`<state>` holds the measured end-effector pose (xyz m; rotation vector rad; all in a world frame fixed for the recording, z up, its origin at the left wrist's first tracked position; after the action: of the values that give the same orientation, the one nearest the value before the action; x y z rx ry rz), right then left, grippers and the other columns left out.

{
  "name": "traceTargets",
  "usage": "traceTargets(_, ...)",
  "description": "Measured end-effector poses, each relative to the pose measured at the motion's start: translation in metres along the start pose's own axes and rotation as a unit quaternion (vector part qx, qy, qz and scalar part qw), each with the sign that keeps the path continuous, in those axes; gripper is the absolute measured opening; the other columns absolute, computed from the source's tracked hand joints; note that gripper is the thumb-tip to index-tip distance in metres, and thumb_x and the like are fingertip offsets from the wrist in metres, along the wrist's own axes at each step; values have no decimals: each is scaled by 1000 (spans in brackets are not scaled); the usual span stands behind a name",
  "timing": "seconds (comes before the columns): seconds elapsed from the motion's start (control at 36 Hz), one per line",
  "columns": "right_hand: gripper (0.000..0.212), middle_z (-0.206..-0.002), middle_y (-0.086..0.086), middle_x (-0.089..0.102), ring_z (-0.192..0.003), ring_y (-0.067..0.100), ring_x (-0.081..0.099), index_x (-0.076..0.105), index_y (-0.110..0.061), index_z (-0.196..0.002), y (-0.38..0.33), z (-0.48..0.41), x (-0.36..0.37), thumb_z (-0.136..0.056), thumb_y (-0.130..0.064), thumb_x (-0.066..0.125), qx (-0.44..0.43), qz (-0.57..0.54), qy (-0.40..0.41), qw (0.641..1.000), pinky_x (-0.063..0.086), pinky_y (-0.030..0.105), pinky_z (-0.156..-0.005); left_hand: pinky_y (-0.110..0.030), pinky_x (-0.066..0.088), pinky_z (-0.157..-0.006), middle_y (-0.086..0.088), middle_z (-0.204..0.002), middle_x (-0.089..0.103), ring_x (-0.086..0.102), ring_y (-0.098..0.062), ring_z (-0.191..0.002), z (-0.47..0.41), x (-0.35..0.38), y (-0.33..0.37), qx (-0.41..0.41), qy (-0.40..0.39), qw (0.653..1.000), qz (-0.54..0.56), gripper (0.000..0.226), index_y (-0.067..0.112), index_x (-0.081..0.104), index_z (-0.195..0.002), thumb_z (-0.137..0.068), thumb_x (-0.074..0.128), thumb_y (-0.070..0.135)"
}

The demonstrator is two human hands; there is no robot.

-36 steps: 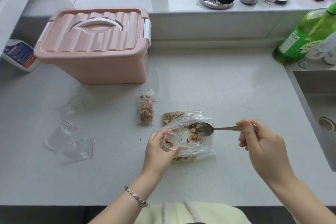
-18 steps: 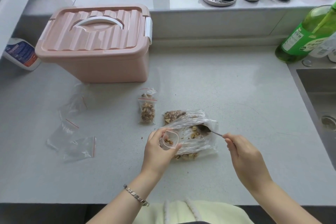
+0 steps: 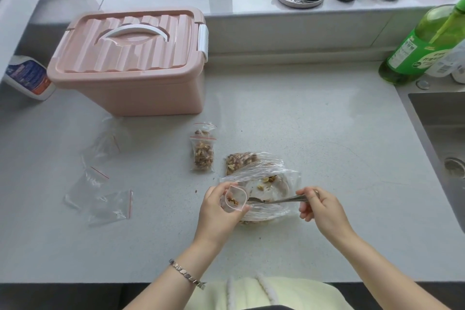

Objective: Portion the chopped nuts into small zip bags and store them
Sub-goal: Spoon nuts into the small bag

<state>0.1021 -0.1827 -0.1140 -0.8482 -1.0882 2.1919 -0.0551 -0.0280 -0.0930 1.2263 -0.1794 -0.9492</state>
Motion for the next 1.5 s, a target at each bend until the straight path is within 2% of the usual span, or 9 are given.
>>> traceTargets(0.28,29,-59,9,55,-44,11,55,60,-7,-85,4,-1,8,-99,-16,37,120,-120,-24,985,46,16,-43,-21,44,-88,18,-103,48,47,9,-95,-1,-3,-1,-10,14,1000,18,41,31,59,-101,-70,78,11)
traceTargets(0.61,30,-59,9,53,-41,8,53,61,-7,-82,-20,3,-35,-99,-17,38,62,-142,41,987,43,15,-40,-23,45,-90,20,-103,46,48,6,-96,-2,0,0,-9,5,1000,9,43,26,60,-106,-71,78,11)
traceTargets(0.92,32,-44,0,52,-39,9,46,59,-7,-77,-88,23,-42,-98,-19,39,-50,-109,41,992,37,17,-39,-13,41,-81,20,-100,45,48,0,-95,-5,4,4,6,-3,1000,-6,42,36,55,-99,-72,78,14)
traceTargets(1.08,30,-47,-2,54,-42,8,48,61,-13,-75,-113,37,-21,-97,-19,42,-145,-7,27,989,38,16,-44,-13,38,-83,23,-99,43,46,-3,-98,-6,8,9,15,-6,1000,-4,44,36,52,-98,-72,77,11)
traceTargets(1.22,35,-61,-4,58,-55,12,56,60,-22,-75,-124,54,0,-89,-46,39,-283,164,13,945,41,23,-52,-19,42,-91,20,-101,46,48,-4,-100,-5,10,11,27,-4,1000,-3,43,36,54,-94,-70,78,11)
traceTargets(1.28,39,-53,-8,50,-60,13,55,62,-21,-81,-127,59,4,-89,-47,34,-332,204,11,921,42,26,-55,-20,41,-92,18,-102,48,48,-1,-99,-5,10,10,29,0,1000,-3,41,33,56,-97,-70,79,13)
traceTargets(1.36,36,-58,-19,45,-64,13,53,63,-17,-84,-131,65,1,-92,-40,35,-391,232,28,890,41,24,-56,-19,42,-90,18,-103,48,47,5,-97,-5,9,8,24,3,1000,4,41,33,55,-98,-70,78,14)
traceTargets(1.42,36,-57,-17,47,-63,12,54,64,-16,-83,-133,68,-6,-92,-38,37,-400,222,49,888,40,19,-56,-17,42,-87,18,-103,48,47,5,-97,-4,8,7,16,5,1000,9,42,37,54,-95,-71,78,13)
traceTargets(1.5,32,-58,-2,55,-59,5,56,61,-22,-80,-131,68,-21,-88,-41,37,-348,173,75,918,38,9,-54,-17,43,-85,17,-102,48,50,1,-97,-4,4,5,5,15,1000,19,41,35,56,-97,-71,78,13)
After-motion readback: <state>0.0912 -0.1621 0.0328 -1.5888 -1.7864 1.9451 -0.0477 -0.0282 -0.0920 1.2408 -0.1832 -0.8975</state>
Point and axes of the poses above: each hand's wrist, its own z-axis away from the middle knuckle, its own x-axis out of the palm, y = z × x, the point moved 3 cm from there along -z, towards the middle knuckle
